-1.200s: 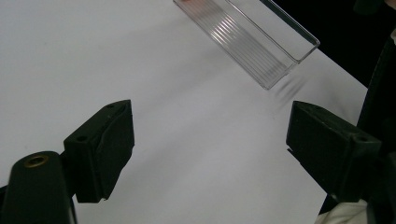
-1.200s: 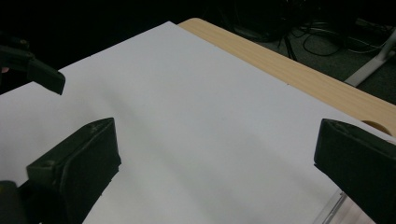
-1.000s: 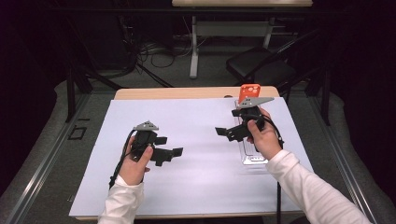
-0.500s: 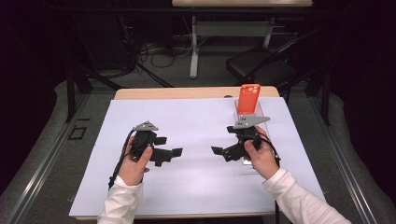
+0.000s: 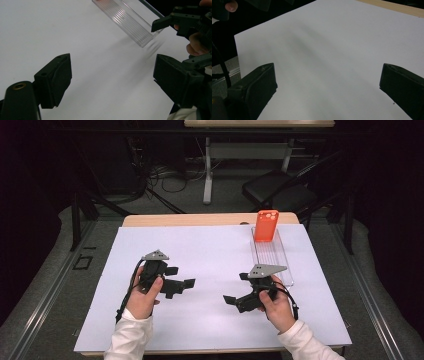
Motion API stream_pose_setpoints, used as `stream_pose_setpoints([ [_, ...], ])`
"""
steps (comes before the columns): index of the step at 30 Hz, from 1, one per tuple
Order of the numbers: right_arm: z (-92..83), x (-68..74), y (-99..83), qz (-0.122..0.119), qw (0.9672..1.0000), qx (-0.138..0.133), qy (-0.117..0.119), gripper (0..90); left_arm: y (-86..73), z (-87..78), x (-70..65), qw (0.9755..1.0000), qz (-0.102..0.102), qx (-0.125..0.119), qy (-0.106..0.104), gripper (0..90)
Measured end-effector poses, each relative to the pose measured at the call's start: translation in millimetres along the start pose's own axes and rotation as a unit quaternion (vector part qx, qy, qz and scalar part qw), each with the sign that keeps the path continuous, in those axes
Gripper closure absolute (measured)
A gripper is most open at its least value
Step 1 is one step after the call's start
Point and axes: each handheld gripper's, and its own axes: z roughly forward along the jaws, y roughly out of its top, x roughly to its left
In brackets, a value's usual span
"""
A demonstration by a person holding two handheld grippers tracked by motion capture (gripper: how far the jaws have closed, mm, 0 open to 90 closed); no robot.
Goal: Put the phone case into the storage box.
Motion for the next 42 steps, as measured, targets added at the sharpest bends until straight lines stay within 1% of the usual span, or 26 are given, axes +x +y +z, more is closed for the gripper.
stream_pose_setpoints([
  [3,0.3,2.8,-6.7,-0.007,1.0,0.001,-0.004,0.8,-0.1,0.0,0.0,1.0,0.0,0.0,-0.001,15.9],
  [4,1.1,3.4,-9.1,-0.008,1.0,0.002,-0.001,0.8,-0.2,0.1,0.1,1.0,0.0,0.0,-0.002,15.9],
  [6,2.4,4.5,-13.7,-0.006,1.0,0.0,0.004,0.8,-0.3,0.2,0.3,1.0,0.001,0.001,-0.002,15.9],
  [8,3.0,5.7,-17.7,-0.007,1.0,0.001,0.003,0.8,-0.6,0.8,0.2,1.0,-0.002,0.0,-0.002,15.9],
  [12,4.5,6.3,-23.4,-0.004,1.0,-0.004,0.007,1.1,-1.0,1.8,0.5,1.0,0.0,0.003,-0.002,15.9],
  [14,5.4,6.5,-25.7,0.001,0.9999,-0.007,0.011,1.8,-1.2,2.4,0.5,1.0,-0.001,0.005,-0.004,15.9],
  [16,6.4,6.7,-28.0,0.0,0.9999,-0.007,0.012,1.9,-1.4,2.9,0.8,1.0,0.001,0.006,-0.006,15.9],
  [17,6.4,6.9,-29.0,-0.003,0.9999,-0.003,0.01,1.9,-1.5,3.1,1.0,1.0,0.002,0.006,-0.006,15.9],
  [21,10.2,6.9,-34.4,-0.003,0.9999,-0.009,0.011,2.1,-2.1,3.4,1.8,0.9999,0.003,0.009,-0.005,15.9],
  [26,16.6,6.5,-39.9,-0.001,0.9999,0.003,0.011,3.5,-2.8,4.6,2.3,0.9999,0.003,0.012,-0.004,15.9],
  [27,17.9,7.1,-40.6,0.001,0.9999,0.009,0.011,3.7,-2.8,4.9,2.4,0.9999,0.003,0.012,-0.003,15.9],
  [33,25.0,10.0,-44.3,-0.007,0.9997,0.018,0.015,3.8,-3.0,4.1,2.4,0.9999,0.003,0.011,-0.003,15.9],
  [38,29.0,9.9,-47.0,0.004,0.9997,0.018,0.017,4.3,-3.0,4.7,1.9,0.9999,0.006,0.013,-0.004,15.9],
  [39,29.9,9.6,-47.3,0.001,0.9997,0.018,0.016,4.4,-3.3,5.2,1.8,0.9999,0.006,0.013,-0.005,15.9],
  [42,30.5,9.7,-47.7,0.001,0.9998,0.017,0.014,4.5,-3.4,5.9,0.8,0.9999,0.005,0.014,-0.005,15.9],
])
